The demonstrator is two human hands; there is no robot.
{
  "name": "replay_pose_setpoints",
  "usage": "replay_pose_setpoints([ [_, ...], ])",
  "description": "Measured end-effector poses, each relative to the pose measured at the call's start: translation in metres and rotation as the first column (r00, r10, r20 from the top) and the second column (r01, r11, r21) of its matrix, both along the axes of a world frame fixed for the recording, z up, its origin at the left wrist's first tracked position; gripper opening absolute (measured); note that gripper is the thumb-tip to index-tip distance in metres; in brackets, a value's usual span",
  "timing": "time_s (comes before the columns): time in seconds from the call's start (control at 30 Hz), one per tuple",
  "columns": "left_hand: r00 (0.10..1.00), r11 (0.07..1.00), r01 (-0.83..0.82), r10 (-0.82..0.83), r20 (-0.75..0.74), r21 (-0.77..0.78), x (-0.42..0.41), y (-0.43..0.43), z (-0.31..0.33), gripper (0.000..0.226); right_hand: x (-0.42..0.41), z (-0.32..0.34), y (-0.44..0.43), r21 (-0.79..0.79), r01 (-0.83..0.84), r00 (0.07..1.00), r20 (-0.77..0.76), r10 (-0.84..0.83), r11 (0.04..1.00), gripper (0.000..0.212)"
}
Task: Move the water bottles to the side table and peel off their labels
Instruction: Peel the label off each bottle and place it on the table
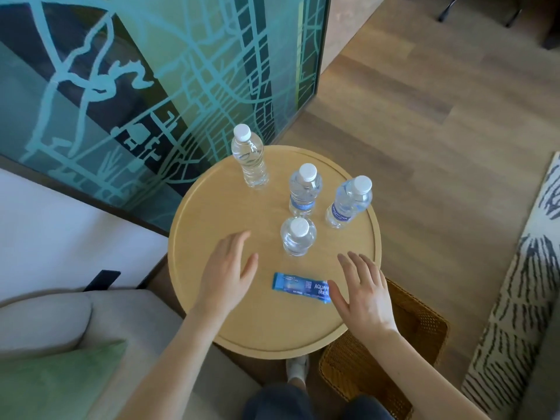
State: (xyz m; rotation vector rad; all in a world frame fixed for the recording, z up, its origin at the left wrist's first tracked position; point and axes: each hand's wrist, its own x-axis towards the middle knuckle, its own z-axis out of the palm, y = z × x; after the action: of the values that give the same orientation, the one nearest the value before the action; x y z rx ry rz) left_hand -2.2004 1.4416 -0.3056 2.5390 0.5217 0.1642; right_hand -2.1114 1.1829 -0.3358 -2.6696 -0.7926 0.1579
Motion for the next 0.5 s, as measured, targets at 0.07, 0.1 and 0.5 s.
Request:
replay_pose_setpoints([
  [0.07,0.999,0.999,0.03,-0.03,-0.014,0.013,-0.019,-0.025,0.002,0.042,-0.007,0.009,-0.008,0.009,0.014,1.0,-0.004,-0.014,1.0,0.057],
  [0.1,0.999,0.999,0.041,-0.041,-0.027,0.009,-0.028,-0.036,0.001,0.043,-0.011,0.013,-0.013,0.012,0.017,1.0,-0.006,-0.017,1.0,0.056],
  [0.5,0.991,0.987,-0.066,0.048,-0.123,-0.148,-0.045,-0.081,-0.012,0.06,-0.034,0.017,-0.032,-0.033,0.037,0.997,-0.071,-0.039,0.999,0.051],
])
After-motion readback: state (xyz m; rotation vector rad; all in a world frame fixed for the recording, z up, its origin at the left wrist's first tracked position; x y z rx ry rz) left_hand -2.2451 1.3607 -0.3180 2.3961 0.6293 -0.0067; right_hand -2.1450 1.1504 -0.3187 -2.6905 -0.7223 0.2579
